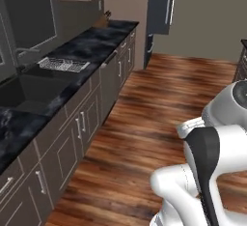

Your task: Pick the mango and orange from the fridge and place them inside the tupperware on the counter.

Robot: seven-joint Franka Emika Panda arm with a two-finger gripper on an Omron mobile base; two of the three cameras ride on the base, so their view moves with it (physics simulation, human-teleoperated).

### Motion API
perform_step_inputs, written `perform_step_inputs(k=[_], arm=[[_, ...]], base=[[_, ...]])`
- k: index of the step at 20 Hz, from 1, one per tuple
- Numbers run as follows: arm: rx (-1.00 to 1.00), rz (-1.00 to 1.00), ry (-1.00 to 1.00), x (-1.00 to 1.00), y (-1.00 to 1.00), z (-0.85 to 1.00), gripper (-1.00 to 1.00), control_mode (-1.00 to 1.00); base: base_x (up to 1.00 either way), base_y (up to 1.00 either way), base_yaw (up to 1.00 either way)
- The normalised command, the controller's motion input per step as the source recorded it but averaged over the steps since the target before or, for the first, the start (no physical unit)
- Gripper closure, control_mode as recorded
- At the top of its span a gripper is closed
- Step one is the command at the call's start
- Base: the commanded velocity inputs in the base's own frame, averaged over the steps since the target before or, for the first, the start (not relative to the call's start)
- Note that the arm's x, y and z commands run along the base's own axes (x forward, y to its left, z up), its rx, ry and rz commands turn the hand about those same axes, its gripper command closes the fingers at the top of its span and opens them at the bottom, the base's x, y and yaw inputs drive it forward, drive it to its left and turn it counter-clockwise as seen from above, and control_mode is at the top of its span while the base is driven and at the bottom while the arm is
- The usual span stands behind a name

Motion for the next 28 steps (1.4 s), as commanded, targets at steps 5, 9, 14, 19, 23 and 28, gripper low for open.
perform_step_inputs(k=[5, 9, 14, 19, 23, 28], arm=[[0.0, 0.0, 0.0, 0.0, 0.0, 0.0, -1.0, 1.0], [0.0, 0.0, 0.0, 0.0, 0.0, 0.0, -1.0, 1.0], [0.0, 0.0, 0.0, 0.0, 0.0, 0.0, -1.0, 1.0], [0.0, 0.0, 0.0, 0.0, 0.0, 0.0, -1.0, 1.0], [0.0, 0.0, 0.0, 0.0, 0.0, 0.0, -1.0, 1.0], [0.0, 0.0, 0.0, 0.0, 0.0, 0.0, -1.0, 1.0]], base=[[1.0, -0.7, 0.26], [1.0, -0.68, 0.14], [1.0, -0.71, 0.14], [1.0, -0.74, 0.17], [1.0, -0.78, 0.24], [1.0, -0.79, 0.26]])
